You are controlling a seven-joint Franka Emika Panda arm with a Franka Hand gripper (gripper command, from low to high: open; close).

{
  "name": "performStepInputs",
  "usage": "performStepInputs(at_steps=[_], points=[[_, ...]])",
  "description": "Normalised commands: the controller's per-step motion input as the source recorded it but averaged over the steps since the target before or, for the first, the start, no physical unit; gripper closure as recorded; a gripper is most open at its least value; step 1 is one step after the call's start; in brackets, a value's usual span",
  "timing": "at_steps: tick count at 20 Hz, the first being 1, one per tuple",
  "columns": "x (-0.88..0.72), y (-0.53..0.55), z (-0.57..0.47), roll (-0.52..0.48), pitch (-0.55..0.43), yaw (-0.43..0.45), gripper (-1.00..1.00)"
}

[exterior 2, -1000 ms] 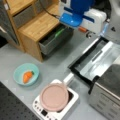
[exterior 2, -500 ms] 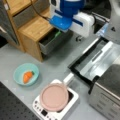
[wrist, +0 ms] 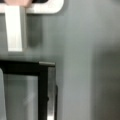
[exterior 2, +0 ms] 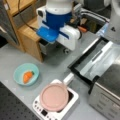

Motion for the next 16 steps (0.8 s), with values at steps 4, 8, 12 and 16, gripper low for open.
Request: performStepInputs(at_steps=[4, 8, 12, 16], points=[[0.81, -0.41, 0.13, 0.12, 0.205, 0.048, -1.0], [0.56, -0.32, 0.13, 0.16, 0.215, 0.056, -1.0], [0.38, -0.29, 0.1, 0.195, 0.236, 0.06, -1.0], [0.35, -0.39, 0.06, 0.214, 0.277, 0.133, -1.0]])
